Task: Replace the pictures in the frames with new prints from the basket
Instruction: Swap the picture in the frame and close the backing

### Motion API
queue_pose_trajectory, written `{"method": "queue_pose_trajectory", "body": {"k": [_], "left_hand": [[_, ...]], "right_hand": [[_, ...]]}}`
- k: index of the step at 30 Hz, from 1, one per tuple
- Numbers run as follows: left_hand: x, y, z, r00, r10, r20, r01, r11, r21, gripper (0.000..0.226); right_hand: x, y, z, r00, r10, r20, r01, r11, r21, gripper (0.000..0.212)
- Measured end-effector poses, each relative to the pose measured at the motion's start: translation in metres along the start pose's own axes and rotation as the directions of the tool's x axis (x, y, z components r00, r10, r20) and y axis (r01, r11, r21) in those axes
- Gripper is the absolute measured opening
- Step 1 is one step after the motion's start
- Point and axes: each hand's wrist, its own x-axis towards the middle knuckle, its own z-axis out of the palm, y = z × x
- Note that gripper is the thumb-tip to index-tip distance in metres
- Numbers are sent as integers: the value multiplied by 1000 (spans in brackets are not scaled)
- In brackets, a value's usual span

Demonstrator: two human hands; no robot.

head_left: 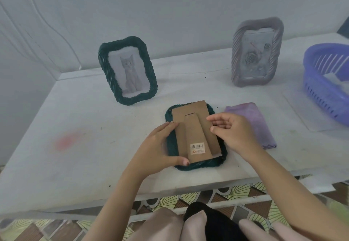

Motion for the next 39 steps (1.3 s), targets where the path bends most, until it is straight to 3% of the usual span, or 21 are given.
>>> {"method": "queue_pose_trajectory", "body": {"k": [7,15,26,32,35,39], "left_hand": [[-4,-15,1,992,85,98,-90,995,52,131],[-5,-13,3,994,64,89,-68,997,46,130],[-5,-15,6,995,84,55,-86,995,51,120],[-6,-16,5,994,95,53,-99,992,74,106],[-7,-14,6,995,94,24,-95,995,25,105],[-8,-13,6,997,75,-1,-75,996,-52,106]], "right_hand": [[-1,-1,1,1000,22,0,-22,999,-34,28],[1,0,6,999,49,13,-48,995,-85,47],[4,-1,7,1000,20,20,-15,972,-234,46],[1,1,10,992,-109,62,125,830,-544,40],[-2,3,6,981,-169,93,190,770,-608,41],[-7,6,3,976,-179,125,218,767,-604,41]]}}
